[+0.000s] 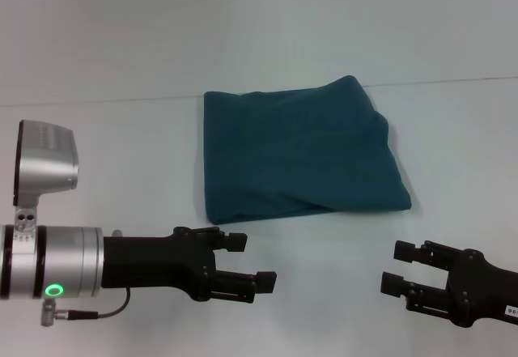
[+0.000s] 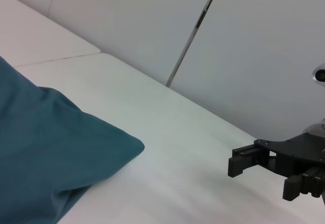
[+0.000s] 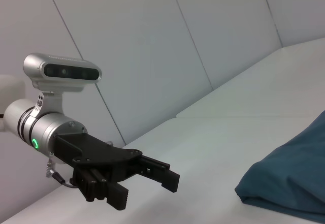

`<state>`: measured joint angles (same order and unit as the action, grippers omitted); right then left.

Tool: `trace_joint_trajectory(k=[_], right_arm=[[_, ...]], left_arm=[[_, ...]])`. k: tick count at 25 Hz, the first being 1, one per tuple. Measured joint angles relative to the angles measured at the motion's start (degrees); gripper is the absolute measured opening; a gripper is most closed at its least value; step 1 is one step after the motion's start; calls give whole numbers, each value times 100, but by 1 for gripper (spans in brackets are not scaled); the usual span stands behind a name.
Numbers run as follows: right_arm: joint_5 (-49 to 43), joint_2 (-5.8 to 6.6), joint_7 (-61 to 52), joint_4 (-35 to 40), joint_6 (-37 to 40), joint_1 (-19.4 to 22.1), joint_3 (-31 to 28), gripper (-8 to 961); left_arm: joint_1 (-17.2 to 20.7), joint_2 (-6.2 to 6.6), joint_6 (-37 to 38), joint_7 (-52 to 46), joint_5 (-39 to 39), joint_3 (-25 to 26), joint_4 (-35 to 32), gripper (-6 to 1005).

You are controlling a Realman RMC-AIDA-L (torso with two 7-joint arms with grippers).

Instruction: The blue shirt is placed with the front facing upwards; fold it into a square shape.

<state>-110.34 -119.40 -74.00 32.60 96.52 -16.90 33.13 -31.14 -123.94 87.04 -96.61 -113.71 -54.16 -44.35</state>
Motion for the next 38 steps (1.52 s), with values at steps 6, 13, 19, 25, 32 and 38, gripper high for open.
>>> trace_joint_trajectory(k=[6, 13, 19, 25, 32, 38], right_arm=[[4, -3, 0, -12, -5, 6, -10, 759], [-3, 1, 26, -94, -10, -8, -9, 759], [-1, 5, -5, -96, 30, -24, -8, 759], [-6, 5, -5, -96, 36, -43, -8, 759], [-9, 5, -62, -96, 40, -53, -8, 759], [0, -3, -113, -122, 42, -147, 25, 759]], left_arm=[[41, -9, -1, -1, 4, 4, 6, 946], [48, -7, 35, -3, 5, 2, 6, 946], [78, -7, 76, 22, 9, 11, 6, 946], [177, -7, 93, 81, 123, 55, 3, 946], [263, -7, 108, 130, 240, 55, -24, 946], [379, -7, 233, 148, 296, 77, -74, 946]])
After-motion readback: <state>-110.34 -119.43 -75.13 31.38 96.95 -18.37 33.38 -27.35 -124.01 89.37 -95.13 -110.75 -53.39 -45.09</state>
